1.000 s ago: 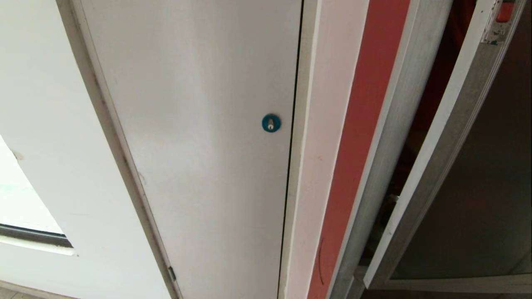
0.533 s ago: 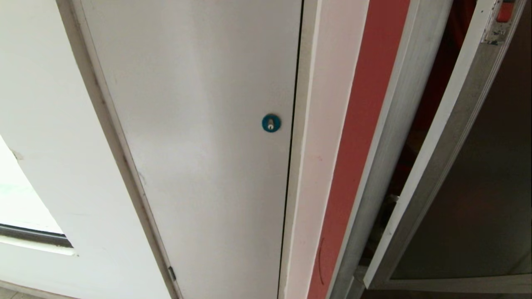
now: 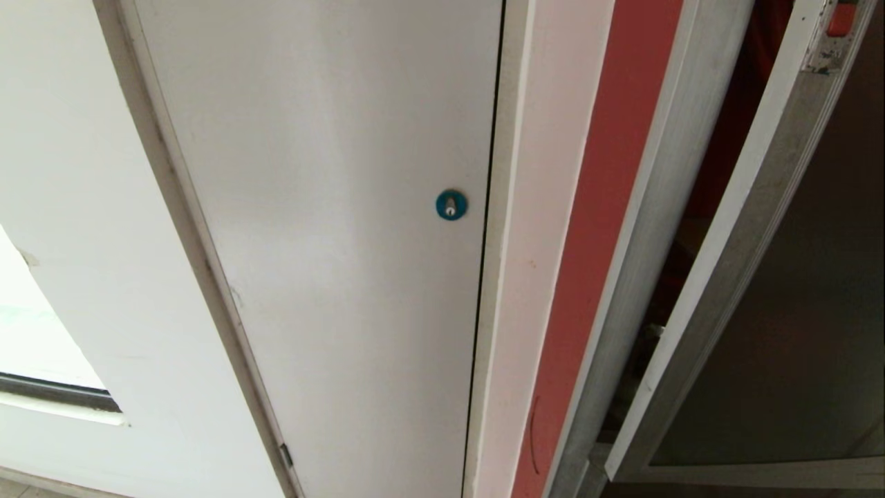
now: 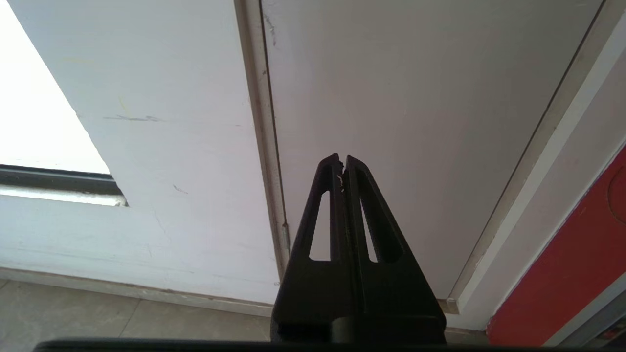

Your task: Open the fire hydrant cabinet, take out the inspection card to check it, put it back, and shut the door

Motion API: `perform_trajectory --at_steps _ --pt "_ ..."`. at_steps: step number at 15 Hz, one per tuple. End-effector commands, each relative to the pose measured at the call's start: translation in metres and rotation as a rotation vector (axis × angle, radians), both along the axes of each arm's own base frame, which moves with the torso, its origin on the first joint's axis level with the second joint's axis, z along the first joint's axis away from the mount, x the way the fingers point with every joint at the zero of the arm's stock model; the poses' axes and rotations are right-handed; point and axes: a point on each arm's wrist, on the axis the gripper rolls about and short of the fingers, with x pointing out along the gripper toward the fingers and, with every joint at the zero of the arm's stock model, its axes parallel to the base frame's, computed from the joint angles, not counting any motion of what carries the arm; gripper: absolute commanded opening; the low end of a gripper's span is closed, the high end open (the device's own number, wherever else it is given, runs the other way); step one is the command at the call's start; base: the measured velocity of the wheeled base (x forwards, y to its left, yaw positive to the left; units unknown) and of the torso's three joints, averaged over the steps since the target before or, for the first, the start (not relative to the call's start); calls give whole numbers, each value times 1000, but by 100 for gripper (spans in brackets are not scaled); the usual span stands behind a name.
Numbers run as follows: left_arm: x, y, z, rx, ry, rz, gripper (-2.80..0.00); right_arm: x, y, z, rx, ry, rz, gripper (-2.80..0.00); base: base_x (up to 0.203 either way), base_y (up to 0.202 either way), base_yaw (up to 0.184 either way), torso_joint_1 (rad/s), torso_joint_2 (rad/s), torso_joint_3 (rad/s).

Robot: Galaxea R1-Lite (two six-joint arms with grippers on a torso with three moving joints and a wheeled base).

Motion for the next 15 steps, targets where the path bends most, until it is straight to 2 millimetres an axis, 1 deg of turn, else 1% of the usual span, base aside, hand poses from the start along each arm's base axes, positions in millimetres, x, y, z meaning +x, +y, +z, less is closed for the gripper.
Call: perform_trajectory --at_steps 1,3,5,8,15 --pt "0 0 0 0 1 0 -280 7 0 -16 -17 18 1 -280 0 0 0 0 0 0" --pt "0 0 0 -1 2 0 -280 10 0 -22 -36 33 2 -280 0 0 0 0 0 0" --pt "0 0 0 -1 2 0 -280 10 0 -30 -51 110 3 -280 0 0 0 0 0 0" --pt "0 0 0 0 0 0 -280 10 1 -36 -60 171 20 -280 0 0 0 0 0 0" --pt "0 0 0 -1 0 0 -280 10 1 -35 -43 161 31 -280 0 0 0 0 0 0"
